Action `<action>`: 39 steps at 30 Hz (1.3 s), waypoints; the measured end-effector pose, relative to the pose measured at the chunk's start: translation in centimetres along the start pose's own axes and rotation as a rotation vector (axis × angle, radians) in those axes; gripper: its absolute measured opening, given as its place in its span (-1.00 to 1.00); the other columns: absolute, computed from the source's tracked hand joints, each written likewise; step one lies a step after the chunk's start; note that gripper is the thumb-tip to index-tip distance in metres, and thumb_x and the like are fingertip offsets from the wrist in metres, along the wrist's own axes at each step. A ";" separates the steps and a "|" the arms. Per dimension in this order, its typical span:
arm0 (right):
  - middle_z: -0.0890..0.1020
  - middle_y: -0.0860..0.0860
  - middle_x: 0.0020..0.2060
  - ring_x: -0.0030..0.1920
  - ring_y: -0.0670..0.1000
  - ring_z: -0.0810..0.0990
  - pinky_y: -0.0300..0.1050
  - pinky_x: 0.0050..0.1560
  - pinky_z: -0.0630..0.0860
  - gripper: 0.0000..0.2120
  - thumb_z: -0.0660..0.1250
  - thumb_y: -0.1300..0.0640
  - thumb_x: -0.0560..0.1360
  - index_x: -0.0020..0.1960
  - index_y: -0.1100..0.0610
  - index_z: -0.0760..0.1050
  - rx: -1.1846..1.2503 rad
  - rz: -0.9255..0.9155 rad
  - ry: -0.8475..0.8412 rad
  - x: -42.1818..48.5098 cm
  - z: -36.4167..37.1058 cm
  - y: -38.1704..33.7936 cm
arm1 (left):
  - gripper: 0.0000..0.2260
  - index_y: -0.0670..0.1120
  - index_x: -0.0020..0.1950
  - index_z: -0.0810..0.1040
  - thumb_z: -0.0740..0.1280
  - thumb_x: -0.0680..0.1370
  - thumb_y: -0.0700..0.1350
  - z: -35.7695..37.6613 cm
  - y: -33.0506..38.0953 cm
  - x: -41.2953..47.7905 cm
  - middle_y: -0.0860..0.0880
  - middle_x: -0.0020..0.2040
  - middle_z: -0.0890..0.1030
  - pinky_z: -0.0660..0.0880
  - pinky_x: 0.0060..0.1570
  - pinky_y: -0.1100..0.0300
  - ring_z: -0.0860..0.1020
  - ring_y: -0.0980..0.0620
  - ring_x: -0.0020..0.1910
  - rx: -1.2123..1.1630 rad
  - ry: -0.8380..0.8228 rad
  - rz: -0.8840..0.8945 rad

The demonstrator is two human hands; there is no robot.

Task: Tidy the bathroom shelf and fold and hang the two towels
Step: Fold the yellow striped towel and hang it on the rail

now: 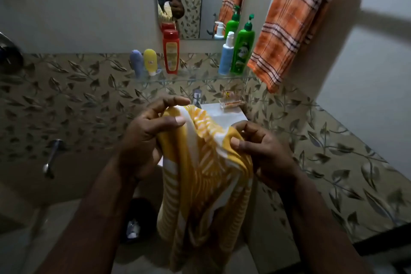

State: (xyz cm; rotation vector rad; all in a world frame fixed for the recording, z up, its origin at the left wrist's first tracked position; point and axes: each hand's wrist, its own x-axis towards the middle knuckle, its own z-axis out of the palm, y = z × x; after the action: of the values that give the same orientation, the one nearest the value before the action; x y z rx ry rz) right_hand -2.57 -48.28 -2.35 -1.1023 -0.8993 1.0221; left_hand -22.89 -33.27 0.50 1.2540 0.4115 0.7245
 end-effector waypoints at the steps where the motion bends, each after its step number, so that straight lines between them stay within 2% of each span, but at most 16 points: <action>1: 0.66 0.05 -0.18 -0.18 -0.04 0.64 -0.22 -0.14 0.60 -0.89 0.41 0.30 0.47 0.00 0.19 0.62 -0.017 -0.011 -0.036 -0.2 -0.2 -0.1 | -0.70 0.06 0.08 0.73 0.53 0.38 -0.19 0.2 0.1 0.2 0.02 0.11 0.68 0.57 0.17 -0.06 0.64 0.00 0.10 0.191 0.037 0.044; 3: 0.68 0.03 -0.16 -0.15 -0.05 0.65 -0.23 -0.12 0.58 -0.91 0.40 0.30 0.51 -0.02 0.20 0.66 -0.123 -0.035 -0.109 -0.3 -0.6 -0.6 | -0.67 0.18 0.15 0.73 0.56 0.42 -0.08 0.9 0.1 0.6 0.04 0.23 0.62 0.58 0.24 -0.04 0.59 0.05 0.22 0.533 -0.052 0.070; 5: 0.71 0.04 -0.12 -0.10 -0.01 0.69 -0.14 -0.07 0.61 -0.92 0.44 0.26 0.54 0.01 0.20 0.69 -0.381 -0.081 -0.198 -0.4 -1.0 -1.3 | -0.56 0.32 0.27 0.64 0.55 0.49 -0.11 2.2 -0.1 0.7 0.11 0.28 0.56 0.58 0.18 0.08 0.56 0.13 0.24 0.679 -0.325 -0.084; 7: 0.75 0.04 -0.09 -0.07 0.03 0.73 -0.03 -0.05 0.65 -0.89 0.47 0.21 0.54 0.04 0.22 0.70 -0.622 -0.166 -0.211 -0.4 -1.3 -1.8 | -0.65 0.24 0.20 0.67 0.55 0.51 -0.13 3.4 -1.2 0.7 0.17 0.13 0.62 0.61 0.10 0.08 0.62 0.16 0.12 0.725 -0.488 -0.209; 9: 0.75 0.02 -0.13 -0.10 0.02 0.74 -0.01 -0.08 0.67 -0.86 0.48 0.15 0.52 0.02 0.19 0.71 -0.719 -0.265 -0.069 -0.4 -1.9 -1.8 | -0.91 0.06 -0.06 0.70 0.57 0.50 -0.01 4.4 -2.6 0.7 0.07 -0.13 0.65 0.62 -0.04 -0.04 0.65 0.10 -0.11 0.786 -0.409 -0.147; 11: 0.74 -0.03 -0.16 -0.16 0.02 0.72 0.02 -0.15 0.67 -0.89 0.49 0.12 0.51 -0.01 0.14 0.72 -0.731 -0.305 0.072 -0.6 -2.5 -1.0 | -0.70 -0.06 -0.20 0.63 0.60 0.43 0.13 4.3 -3.6 0.6 -0.12 -0.26 0.61 0.52 -0.20 -0.02 0.60 0.00 -0.26 0.747 -0.287 -0.106; 14: 0.74 0.01 -0.13 -0.16 0.16 0.71 0.16 -0.17 0.65 -0.90 0.54 0.11 0.50 -0.02 0.12 0.70 -0.625 -0.217 0.055 -1.0 -3.2 1.0 | -0.71 -0.05 -0.23 0.64 0.64 0.34 0.10 3.9 -3.9 0.4 -0.02 -0.25 0.63 0.52 -0.23 0.07 0.61 0.02 -0.26 0.695 -0.207 -0.004; 16: 0.73 0.14 -0.07 -0.07 0.23 0.72 0.30 -0.03 0.65 -0.81 0.56 0.12 0.48 0.03 0.18 0.68 -0.469 -0.059 -0.077 -1.3 -4.1 2.2 | -0.79 0.02 -0.25 0.64 0.63 0.37 0.05 3.9 -4.2 0.3 0.05 -0.22 0.58 0.48 -0.23 0.25 0.57 0.15 -0.23 0.732 -0.171 0.079; 19: 0.74 0.21 0.01 0.08 0.26 0.73 0.40 0.15 0.61 -0.68 0.62 0.10 0.44 0.11 0.24 0.67 -0.470 0.191 -0.316 -1.2 -5.3 3.2 | -0.81 0.04 -0.25 0.62 0.57 0.42 0.05 3.9 -4.7 0.0 0.03 -0.19 0.53 0.44 -0.19 0.24 0.54 0.10 -0.18 0.716 -0.132 0.134; 22: 0.67 0.30 0.00 0.00 0.30 0.65 0.32 0.15 0.55 -0.40 0.63 -0.13 0.38 0.06 0.38 0.61 -0.338 0.254 -0.361 -1.1 -5.8 4.0 | -0.76 -0.05 -0.23 0.59 0.55 0.43 0.06 3.6 -4.9 -0.4 0.08 -0.19 0.50 0.40 -0.16 0.20 0.51 0.06 -0.16 0.608 -0.159 0.125; 26: 0.53 0.47 0.10 0.05 0.30 0.56 0.13 0.09 0.57 -0.07 0.46 -0.41 0.40 0.24 0.46 0.50 0.108 0.396 -0.249 -1.4 -5.3 5.3 | -0.86 -0.01 -0.22 0.62 0.53 0.43 -0.01 3.0 -4.9 -0.8 0.01 -0.18 0.53 0.44 -0.15 0.20 0.52 0.02 -0.15 0.392 -0.148 0.100; 29: 0.57 0.48 0.21 0.09 0.29 0.64 0.11 0.14 0.61 -0.39 0.39 -0.06 0.60 0.29 0.51 0.49 0.174 0.531 -0.251 -1.3 -4.7 6.8 | -0.90 -0.01 -0.19 0.64 0.54 0.46 -0.14 2.9 -5.0 -1.0 0.00 -0.17 0.54 0.45 -0.10 0.18 0.53 0.02 -0.13 0.368 -0.166 0.131; 31: 0.57 0.42 0.24 0.10 0.26 0.65 0.13 0.18 0.59 -0.53 0.36 0.14 0.59 0.33 0.49 0.47 0.130 0.568 -0.417 -1.2 -5.0 7.0 | -0.89 -0.09 -0.16 0.61 0.52 0.47 -0.20 2.8 -5.1 -1.0 -0.01 -0.17 0.54 0.46 -0.06 0.18 0.53 0.03 -0.13 0.368 -0.142 0.168; 33: 0.58 0.37 0.22 0.13 0.28 0.59 0.17 0.17 0.54 -0.62 0.35 0.22 0.59 0.35 0.39 0.51 0.066 0.571 -0.563 -1.0 -5.4 7.0 | -0.83 -0.16 -0.14 0.57 0.54 0.46 -0.15 2.6 -5.0 -1.0 -0.02 -0.16 0.56 0.48 -0.03 0.15 0.54 0.01 -0.11 0.351 -0.097 0.192; 36: 0.50 0.52 0.25 0.21 0.42 0.44 0.31 0.21 0.43 -0.64 0.31 0.38 0.60 0.35 0.50 0.41 -0.084 0.489 -0.656 -0.5 -4.9 7.3 | -0.77 -0.21 -0.10 0.55 0.51 0.44 -0.10 2.2 -4.6 -1.4 -0.05 -0.14 0.54 0.49 -0.02 0.16 0.52 -0.01 -0.09 0.333 -0.088 0.202; 39: 0.54 0.46 0.05 0.09 0.33 0.48 0.12 0.11 0.51 -0.62 0.43 0.32 0.50 0.19 0.54 0.42 -0.071 0.365 -0.495 0.1 -4.7 7.0 | -0.83 -0.13 -0.10 0.60 0.54 0.43 -0.10 1.8 -4.0 -1.9 -0.23 -0.12 0.47 0.45 -0.03 0.05 0.49 -0.10 -0.07 0.329 -0.119 0.202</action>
State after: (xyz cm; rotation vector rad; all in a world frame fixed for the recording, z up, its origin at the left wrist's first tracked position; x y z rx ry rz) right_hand 0.52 -48.53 -10.22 -1.1151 -1.1560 1.6215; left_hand -21.96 -36.38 -2.98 1.6584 0.3160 0.7682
